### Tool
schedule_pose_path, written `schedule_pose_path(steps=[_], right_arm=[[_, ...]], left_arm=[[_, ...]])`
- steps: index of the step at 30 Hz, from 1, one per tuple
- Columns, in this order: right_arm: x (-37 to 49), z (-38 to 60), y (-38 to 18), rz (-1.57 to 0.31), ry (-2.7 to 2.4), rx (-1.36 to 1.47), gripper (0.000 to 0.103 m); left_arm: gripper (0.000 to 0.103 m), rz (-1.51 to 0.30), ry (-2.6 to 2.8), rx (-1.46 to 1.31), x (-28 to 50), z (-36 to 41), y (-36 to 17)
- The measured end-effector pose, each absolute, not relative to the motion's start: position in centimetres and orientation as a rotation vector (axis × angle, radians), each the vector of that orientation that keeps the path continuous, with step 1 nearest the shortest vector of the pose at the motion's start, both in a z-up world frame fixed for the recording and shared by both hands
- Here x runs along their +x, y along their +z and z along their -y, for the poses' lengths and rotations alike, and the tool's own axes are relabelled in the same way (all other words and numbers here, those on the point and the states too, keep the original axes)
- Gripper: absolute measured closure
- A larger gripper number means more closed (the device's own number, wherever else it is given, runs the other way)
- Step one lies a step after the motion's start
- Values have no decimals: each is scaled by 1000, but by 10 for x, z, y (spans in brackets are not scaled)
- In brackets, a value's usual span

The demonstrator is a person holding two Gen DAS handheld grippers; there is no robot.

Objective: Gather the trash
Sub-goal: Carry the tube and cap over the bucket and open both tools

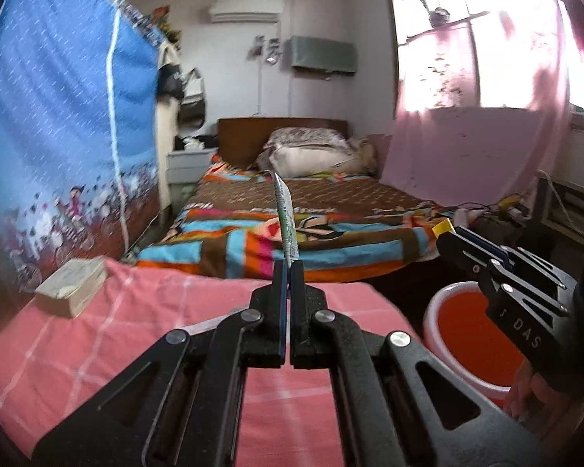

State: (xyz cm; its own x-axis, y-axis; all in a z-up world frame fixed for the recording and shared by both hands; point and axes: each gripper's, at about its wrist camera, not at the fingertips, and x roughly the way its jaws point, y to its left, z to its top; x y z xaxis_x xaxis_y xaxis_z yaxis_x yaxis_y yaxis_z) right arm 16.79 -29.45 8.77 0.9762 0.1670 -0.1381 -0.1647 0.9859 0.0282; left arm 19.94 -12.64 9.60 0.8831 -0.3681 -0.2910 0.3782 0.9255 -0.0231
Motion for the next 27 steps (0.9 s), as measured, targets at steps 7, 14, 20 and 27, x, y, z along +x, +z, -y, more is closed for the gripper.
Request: schedule_pose_path(steps=[7,14,20,27], right_arm=[[136,341,89,-119,46,36,90],[121,386,80,-163,-56,92,90],[115,413,66,-242,-132,128,90],[120,435,47,-370,-192,160,90]], left_arm=[[99,-276,-521,78,181,178,98],[99,-312,-649,96,169,225,91],[99,-415,-772,85,171,257,76],[99,-567,-852,71,180,289,54]])
